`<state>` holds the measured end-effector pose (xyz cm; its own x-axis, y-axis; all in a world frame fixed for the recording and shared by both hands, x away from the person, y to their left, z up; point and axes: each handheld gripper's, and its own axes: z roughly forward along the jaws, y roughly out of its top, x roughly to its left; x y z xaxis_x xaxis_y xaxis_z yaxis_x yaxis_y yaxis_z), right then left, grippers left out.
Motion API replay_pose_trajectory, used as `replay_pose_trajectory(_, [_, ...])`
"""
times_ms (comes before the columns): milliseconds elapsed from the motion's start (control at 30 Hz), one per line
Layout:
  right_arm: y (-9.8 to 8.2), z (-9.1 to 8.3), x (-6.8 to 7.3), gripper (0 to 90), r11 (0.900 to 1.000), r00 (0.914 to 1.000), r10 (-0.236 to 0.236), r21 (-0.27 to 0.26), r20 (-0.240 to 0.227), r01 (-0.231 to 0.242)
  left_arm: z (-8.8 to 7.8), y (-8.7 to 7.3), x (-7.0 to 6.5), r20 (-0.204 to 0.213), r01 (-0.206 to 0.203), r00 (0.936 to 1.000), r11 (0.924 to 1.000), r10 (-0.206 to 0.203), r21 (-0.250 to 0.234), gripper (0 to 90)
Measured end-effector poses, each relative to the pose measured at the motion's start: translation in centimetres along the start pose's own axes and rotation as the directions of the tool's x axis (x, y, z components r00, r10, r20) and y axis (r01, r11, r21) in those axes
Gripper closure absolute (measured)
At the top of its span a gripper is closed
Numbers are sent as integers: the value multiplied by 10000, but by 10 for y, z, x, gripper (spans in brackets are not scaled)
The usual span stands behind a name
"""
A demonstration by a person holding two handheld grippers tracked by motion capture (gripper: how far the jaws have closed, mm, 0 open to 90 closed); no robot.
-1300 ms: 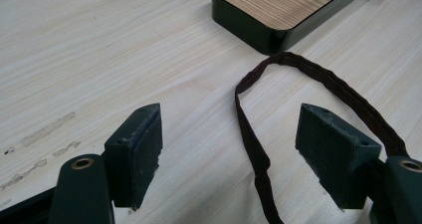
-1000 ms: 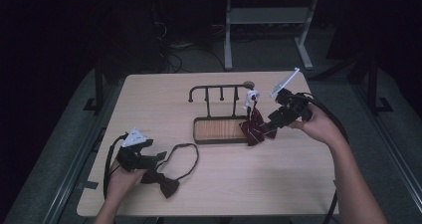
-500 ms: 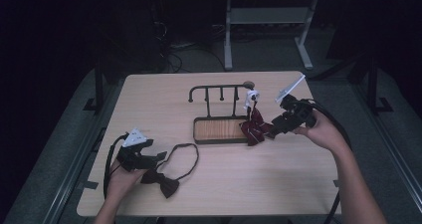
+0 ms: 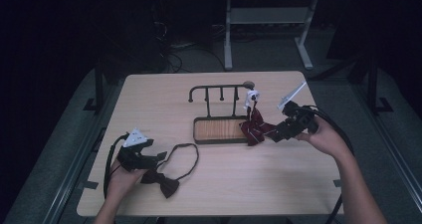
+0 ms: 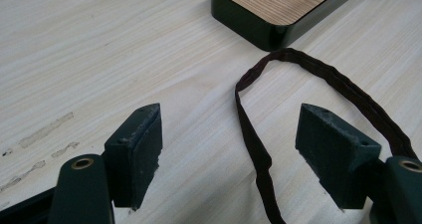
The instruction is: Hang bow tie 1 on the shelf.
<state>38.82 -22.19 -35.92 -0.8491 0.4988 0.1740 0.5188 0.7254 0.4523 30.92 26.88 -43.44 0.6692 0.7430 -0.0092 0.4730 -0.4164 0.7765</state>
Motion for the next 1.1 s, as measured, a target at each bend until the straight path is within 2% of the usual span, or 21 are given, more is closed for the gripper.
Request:
replay_pose_trajectory(267, [-12,6,6,457,9997,10000,64,-248,-68,-66,0,0,2,-18,1,10000,10000,-1,48,269])
replay_pose_trajectory(700, [-27,12,17,435,9994,10000,68,-342,-71,-71,-2,0,-1,-89,-116,9999,9999,117,59,269])
replay_pose_trajectory(1100, [-42,20,17,425,9989,9996,172,-427,-214,-182,-1,0,-2,-124,-190,9997,9997,192,175,268])
